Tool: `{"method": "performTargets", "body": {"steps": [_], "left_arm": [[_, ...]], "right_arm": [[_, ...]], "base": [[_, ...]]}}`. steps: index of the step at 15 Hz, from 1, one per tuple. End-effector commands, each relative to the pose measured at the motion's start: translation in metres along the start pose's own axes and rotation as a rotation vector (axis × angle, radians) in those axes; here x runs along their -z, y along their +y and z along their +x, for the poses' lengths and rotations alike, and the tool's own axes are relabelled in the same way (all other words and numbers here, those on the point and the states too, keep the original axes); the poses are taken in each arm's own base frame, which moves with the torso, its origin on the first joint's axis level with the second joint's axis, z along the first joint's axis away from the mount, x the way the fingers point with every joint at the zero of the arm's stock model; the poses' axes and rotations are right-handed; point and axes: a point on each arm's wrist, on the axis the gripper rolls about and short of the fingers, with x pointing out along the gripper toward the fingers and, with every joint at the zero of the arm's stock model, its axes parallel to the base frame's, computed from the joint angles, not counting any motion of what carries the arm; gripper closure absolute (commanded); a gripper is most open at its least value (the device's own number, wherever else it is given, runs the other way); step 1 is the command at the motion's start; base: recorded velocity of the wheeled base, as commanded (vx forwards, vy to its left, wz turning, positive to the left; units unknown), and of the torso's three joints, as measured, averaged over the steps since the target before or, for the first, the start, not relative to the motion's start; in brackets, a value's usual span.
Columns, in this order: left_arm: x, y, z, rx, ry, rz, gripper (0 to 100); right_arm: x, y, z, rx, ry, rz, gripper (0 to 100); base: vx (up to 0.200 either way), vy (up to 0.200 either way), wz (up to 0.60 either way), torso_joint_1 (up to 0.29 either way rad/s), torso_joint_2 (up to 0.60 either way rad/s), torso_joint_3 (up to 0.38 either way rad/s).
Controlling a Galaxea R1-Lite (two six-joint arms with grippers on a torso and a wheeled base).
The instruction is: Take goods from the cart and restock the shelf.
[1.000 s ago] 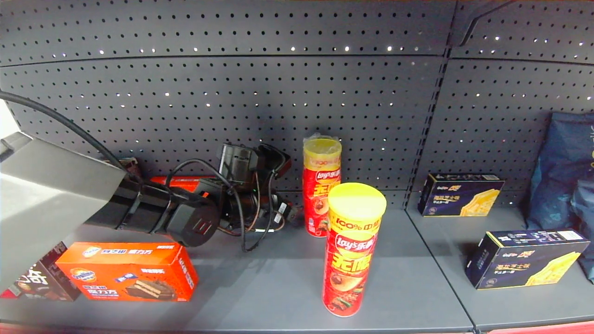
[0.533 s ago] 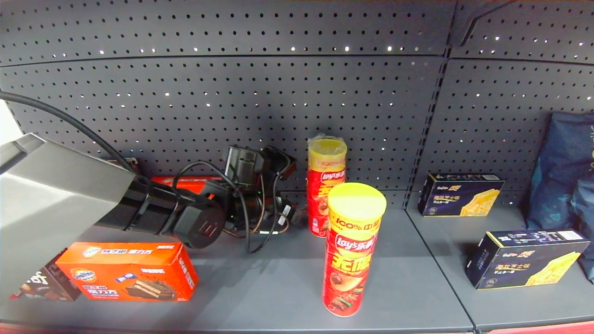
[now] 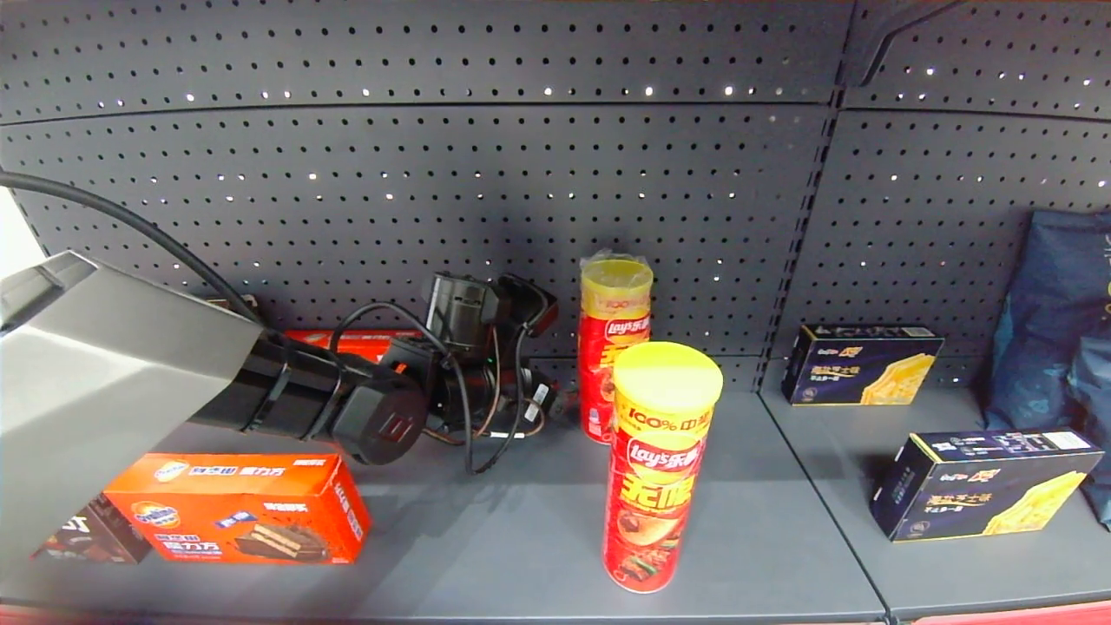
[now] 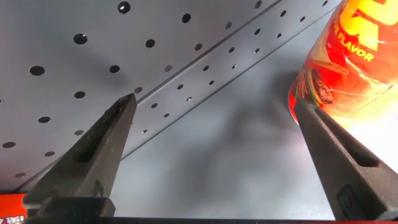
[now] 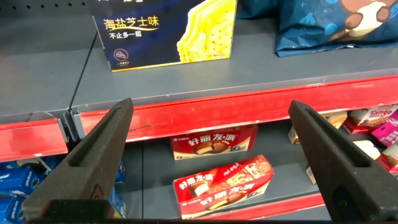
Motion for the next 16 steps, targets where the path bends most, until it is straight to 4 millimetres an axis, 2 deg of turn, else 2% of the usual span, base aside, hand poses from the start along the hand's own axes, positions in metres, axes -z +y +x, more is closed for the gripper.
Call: {"method": "performTargets", "body": {"steps": [1, 3, 5, 6, 8, 10, 11, 12, 14, 16], "left_arm": [[0.001, 0.000, 0.000, 0.000, 0.001, -0.001, 0], [0.001, 0.003, -0.001, -0.009, 0.000, -0.004, 0], [-0.006, 0.008, -0.011, -0.023, -0.022, -0.007, 0], [-0.014, 0.019, -0.029, -0.064, -0.047, -0.017, 0], [-0.031, 0.030, -0.066, -0.095, -0.113, -0.049, 0], [-0.041, 0.033, -0.106, -0.133, -0.145, -0.056, 0], [-0.041, 0.033, -0.119, -0.145, -0.151, -0.057, 0], [-0.036, 0.032, -0.146, -0.160, -0.164, -0.059, 0], [-0.022, 0.027, -0.180, -0.179, -0.178, -0.060, 0], [-0.006, 0.024, -0.202, -0.178, -0.181, -0.065, 0]], "right_arm": [[0.000, 0.000, 0.000, -0.001, 0.000, -0.001, 0], [0.000, 0.000, 0.000, -0.001, 0.002, -0.001, 0], [0.000, 0.000, 0.000, -0.001, 0.002, 0.001, 0], [0.000, 0.000, 0.000, -0.001, 0.002, -0.001, 0], [0.000, 0.000, 0.000, -0.001, 0.002, -0.001, 0], [0.000, 0.000, 0.000, -0.001, 0.000, -0.001, 0], [0.000, 0.000, 0.000, -0.001, 0.002, -0.001, 0], [0.000, 0.000, 0.000, -0.001, 0.002, -0.001, 0], [0.000, 0.000, 0.000, -0.001, 0.002, -0.001, 0], [0.000, 0.000, 0.000, -0.001, 0.002, -0.001, 0]], "base": [[0.000, 0.000, 0.00, 0.000, 0.00, 0.000], [0.000, 0.000, 0.00, 0.000, 0.00, 0.000], [0.000, 0.000, 0.00, 0.000, 0.00, 0.000], [0.000, 0.000, 0.00, 0.000, 0.00, 0.000], [0.000, 0.000, 0.00, 0.000, 0.00, 0.000], [0.000, 0.000, 0.00, 0.000, 0.00, 0.000], [0.000, 0.000, 0.00, 0.000, 0.00, 0.000], [0.000, 0.000, 0.00, 0.000, 0.00, 0.000], [0.000, 0.000, 0.00, 0.000, 0.00, 0.000], [0.000, 0.000, 0.00, 0.000, 0.00, 0.000]]}}
